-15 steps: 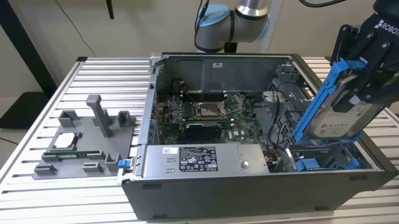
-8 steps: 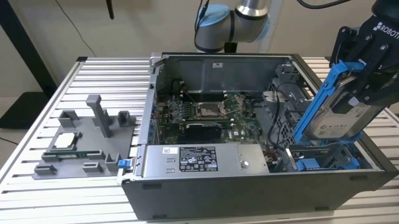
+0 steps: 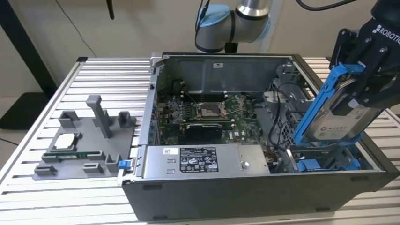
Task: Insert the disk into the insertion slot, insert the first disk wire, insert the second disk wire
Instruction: 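Insert the disk into the insertion slot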
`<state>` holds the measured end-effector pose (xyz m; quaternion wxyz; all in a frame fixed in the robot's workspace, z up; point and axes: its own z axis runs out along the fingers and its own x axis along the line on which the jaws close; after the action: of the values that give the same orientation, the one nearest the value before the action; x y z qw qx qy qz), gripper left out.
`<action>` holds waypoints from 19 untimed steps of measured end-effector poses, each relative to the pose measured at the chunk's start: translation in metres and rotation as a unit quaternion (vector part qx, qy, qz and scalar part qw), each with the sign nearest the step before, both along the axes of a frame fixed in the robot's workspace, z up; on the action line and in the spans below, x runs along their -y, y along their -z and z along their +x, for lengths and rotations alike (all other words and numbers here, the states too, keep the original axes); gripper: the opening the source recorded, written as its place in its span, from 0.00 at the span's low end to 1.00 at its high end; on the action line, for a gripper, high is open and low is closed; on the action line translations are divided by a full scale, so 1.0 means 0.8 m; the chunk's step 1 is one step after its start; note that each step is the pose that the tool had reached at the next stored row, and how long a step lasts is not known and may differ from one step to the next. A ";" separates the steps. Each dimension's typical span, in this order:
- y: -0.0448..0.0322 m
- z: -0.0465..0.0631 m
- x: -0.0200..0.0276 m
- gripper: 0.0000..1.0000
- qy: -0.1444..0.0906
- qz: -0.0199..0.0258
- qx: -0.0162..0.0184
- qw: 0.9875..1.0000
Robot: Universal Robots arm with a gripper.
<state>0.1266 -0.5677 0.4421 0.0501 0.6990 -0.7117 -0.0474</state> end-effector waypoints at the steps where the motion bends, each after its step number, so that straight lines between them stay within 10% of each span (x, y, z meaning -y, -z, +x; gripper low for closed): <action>1: 0.0009 0.000 0.0000 0.00 0.000 0.000 0.000 1.000; 19: 0.0250 0.006 0.0016 0.00 0.000 0.002 0.000 1.000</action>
<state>0.1313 -0.5689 0.4220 0.0484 0.6992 -0.7116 -0.0491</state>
